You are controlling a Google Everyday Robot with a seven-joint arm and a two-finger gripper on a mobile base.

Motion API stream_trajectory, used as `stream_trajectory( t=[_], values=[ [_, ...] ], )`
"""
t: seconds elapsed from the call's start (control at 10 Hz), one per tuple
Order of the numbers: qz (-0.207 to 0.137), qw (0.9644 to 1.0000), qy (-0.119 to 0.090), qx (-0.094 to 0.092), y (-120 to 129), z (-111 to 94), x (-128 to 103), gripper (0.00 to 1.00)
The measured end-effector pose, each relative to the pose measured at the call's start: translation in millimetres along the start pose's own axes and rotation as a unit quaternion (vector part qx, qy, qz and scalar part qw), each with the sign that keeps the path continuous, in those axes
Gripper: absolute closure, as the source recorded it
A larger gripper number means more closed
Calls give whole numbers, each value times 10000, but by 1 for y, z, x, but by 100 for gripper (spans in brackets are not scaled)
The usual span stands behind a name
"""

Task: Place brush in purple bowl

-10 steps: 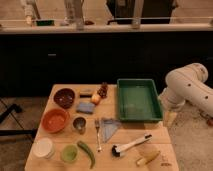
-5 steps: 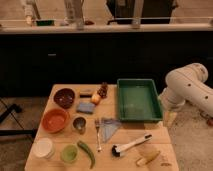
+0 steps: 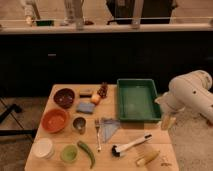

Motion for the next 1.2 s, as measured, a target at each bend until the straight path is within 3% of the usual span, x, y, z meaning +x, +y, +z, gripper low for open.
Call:
stream_trajectory(
  t=[0.2,0.4,1.0,1.2],
  values=[
    [-304,9993,-169,104,10,3,-10,20],
    [-638,9975,-278,90,14,5,-25,20],
    [-661,9973,-294,82,16,6,-25,20],
    [-842,9960,-293,-8,25,10,-31,20]
  ],
)
